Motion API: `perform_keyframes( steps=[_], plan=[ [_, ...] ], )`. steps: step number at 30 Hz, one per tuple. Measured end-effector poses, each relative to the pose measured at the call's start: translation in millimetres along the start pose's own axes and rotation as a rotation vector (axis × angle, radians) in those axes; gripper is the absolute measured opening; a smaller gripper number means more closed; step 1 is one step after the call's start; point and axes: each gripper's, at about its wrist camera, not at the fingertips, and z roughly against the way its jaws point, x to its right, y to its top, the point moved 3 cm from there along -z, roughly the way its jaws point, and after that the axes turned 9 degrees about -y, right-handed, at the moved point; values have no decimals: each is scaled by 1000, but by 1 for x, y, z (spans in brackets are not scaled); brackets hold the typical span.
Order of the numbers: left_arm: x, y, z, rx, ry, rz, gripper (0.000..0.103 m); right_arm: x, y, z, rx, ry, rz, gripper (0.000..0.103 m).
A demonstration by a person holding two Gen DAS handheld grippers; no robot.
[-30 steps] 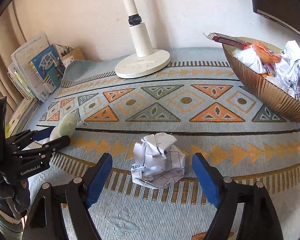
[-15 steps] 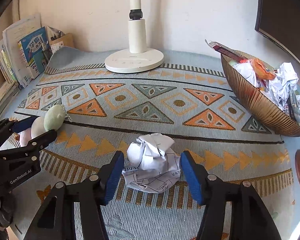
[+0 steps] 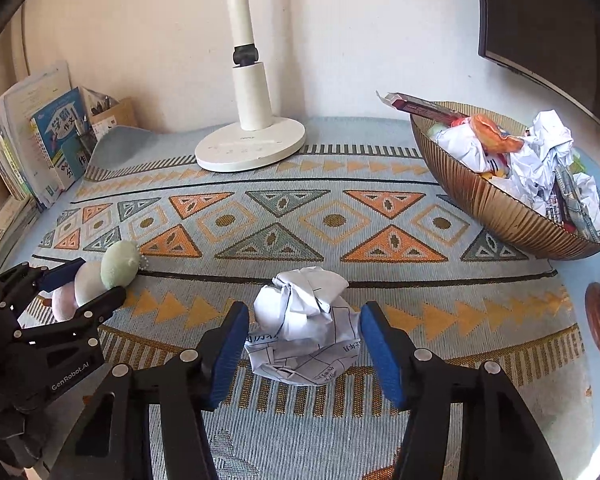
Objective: Organize objects
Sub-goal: 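Carry the dango plush and paper ball over the gold bowl, then open both grippers over the gold bowl to drop the items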
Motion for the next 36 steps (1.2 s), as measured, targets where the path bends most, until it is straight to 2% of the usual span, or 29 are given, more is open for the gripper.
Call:
perform_keyframes(
  steps=[4, 6, 8, 12, 14, 16, 20, 22, 23, 24, 25, 27, 31, 36],
  plan=[
    [4, 7, 4, 17, -27, -10, 53, 0, 0, 2, 5, -12, 2, 57],
    [13, 27, 12, 48, -89, -24, 53, 10, 4, 7, 20, -8, -39, 57],
    [28, 60, 23, 91, -176, -41, 53, 29, 17, 20, 49, -16, -93, 57],
    [80, 142, 34, 173, -368, -96, 53, 100, 70, 59, 171, -97, -247, 57],
    [109, 178, 30, 212, -397, -131, 53, 138, 101, 64, 200, -145, -303, 57],
    [130, 208, 19, 222, -424, -138, 53, 167, 128, 56, 194, -196, -327, 57],
    [162, 240, -12, 207, -467, -141, 53, 202, 164, 26, 156, -214, -354, 57],
    [175, 247, -24, 208, -478, -157, 58, 211, 172, 13, 134, -207, -353, 59],
    [180, 248, -30, 199, -487, -160, 62, 213, 175, 6, 119, -200, -349, 66],
    [182, 249, -32, 194, -483, -161, 75, 217, 177, 2, 110, -208, -354, 70],
    [183, 248, -32, 197, -468, -161, 80, 221, 176, 2, 115, -221, -364, 74],
    [176, 243, -26, 213, -435, -160, 80, 222, 172, 9, 124, -211, -380, 77],
    [137, 221, 5, 259, -370, -138, 83, 210, 154, 37, 173, -174, -381, 81],
    [58, 168, 46, 288, -257, -73, 94, 150, 128, 71, 193, -105, -287, 89]
  ],
)
